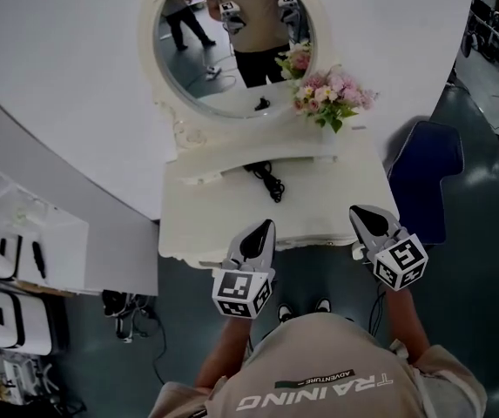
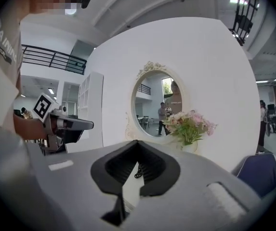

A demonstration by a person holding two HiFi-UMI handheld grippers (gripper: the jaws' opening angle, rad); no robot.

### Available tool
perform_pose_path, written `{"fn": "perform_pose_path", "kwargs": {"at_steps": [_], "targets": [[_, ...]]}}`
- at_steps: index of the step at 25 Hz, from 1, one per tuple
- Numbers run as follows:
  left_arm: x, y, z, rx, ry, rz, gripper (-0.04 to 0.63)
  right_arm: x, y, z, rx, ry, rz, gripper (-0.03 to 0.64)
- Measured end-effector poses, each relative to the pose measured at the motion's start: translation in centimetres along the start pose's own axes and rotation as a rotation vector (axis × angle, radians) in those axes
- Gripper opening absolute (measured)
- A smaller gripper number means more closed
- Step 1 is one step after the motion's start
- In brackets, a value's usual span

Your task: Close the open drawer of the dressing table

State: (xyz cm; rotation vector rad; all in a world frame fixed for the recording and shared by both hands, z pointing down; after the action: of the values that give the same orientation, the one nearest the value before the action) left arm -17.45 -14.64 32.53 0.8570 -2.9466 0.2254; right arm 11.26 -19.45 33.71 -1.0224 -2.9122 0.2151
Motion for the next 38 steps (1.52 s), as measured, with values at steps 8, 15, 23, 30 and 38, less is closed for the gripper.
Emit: {"fn": "perform_pose_path", "kwargs": {"at_steps": [8, 15, 23, 30, 38], "targets": [[0.1, 1.0, 1.1, -0.009, -0.06, 0.005, 0.018, 1.9, 1.2, 2.2, -0.061, 0.063, 0.007, 0.003], [0.6, 1.9, 1.3, -0.034, -0.061, 0.045, 0.018, 3.5, 2.1, 2.1, -0.089, 0.005, 0.004, 0.002], [-0.4, 1.8, 1.4, -0.029, -0.09, 0.011, 0.018, 3.7, 3.2, 2.2, -0.088, 0.048, -0.02, 0.002], [-0.6, 1.9, 0.6, 0.001, -0.067, -0.008, 0.018, 3.6, 3.9, 1.4, -0.07, 0.037, -0.031, 0.002], [-0.4, 2.3, 0.2, 0.004, -0.059, -0.012, 0.018, 3.7, 3.6, 1.1, -0.066, 0.045, -0.029, 0.002]]}}
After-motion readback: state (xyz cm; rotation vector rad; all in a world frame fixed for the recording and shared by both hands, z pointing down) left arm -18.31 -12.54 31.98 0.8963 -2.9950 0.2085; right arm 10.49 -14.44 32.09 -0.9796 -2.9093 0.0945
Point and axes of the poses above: the fingertips, and each gripper's own axes: y backward along the fingers, x to its left, z out of its top, the point moved 10 cm from there along y, backward along the fingers, and after that the axes turned 6 degrees about -z, right-handed, at the moved point
